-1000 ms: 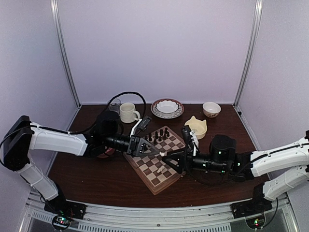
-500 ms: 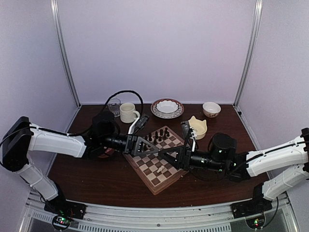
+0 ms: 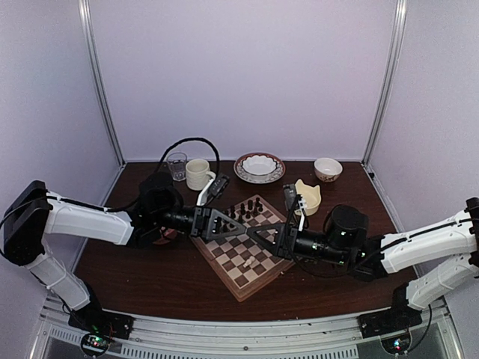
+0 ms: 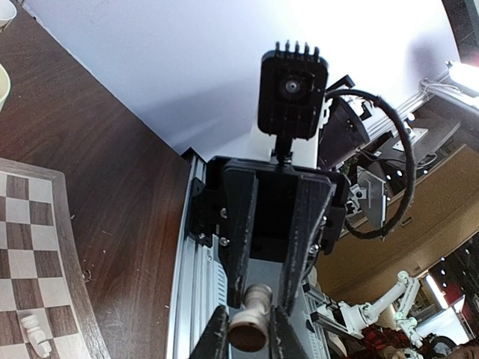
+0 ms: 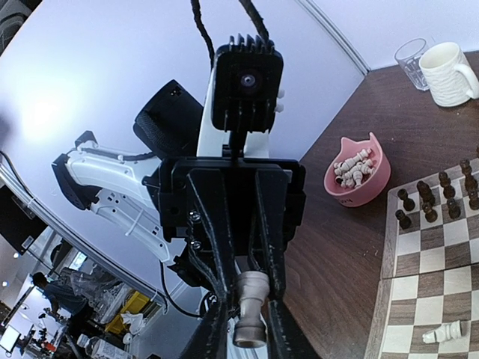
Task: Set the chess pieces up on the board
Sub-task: Pass from the left arm to the right
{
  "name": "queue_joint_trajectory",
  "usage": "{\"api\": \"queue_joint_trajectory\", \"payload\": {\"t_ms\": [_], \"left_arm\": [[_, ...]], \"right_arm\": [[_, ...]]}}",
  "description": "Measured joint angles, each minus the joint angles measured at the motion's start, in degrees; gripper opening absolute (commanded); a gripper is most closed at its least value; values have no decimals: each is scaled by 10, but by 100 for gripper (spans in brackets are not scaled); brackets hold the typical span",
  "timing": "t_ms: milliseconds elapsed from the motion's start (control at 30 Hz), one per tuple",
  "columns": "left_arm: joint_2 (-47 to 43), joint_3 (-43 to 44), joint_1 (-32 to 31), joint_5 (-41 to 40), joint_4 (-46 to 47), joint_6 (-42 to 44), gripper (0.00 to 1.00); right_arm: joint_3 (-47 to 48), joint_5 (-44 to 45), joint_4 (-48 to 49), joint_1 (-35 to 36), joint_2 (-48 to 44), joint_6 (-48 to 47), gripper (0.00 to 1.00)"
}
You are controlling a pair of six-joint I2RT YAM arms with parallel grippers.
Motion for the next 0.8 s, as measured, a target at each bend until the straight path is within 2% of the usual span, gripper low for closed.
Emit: {"api": "queue_joint_trajectory", "payload": {"t_ms": [100, 267, 400, 667, 800], "left_arm": [[0, -2, 0, -3, 2, -2, 6], [0, -6, 0, -8, 2, -4, 6], [0, -6, 0, -9, 2, -5, 6], [0, -7, 0, -10, 2, -5, 6], [0, -9, 0, -10, 2, -5, 6]], "right_arm": [[0, 0, 8, 0, 3, 1, 29], [0, -1, 13, 0, 8, 3, 27], [0, -1, 15, 0, 10, 3, 31], [0, 0, 20, 0, 13, 3, 29], [0, 1, 19, 0, 16, 3, 35]]}}
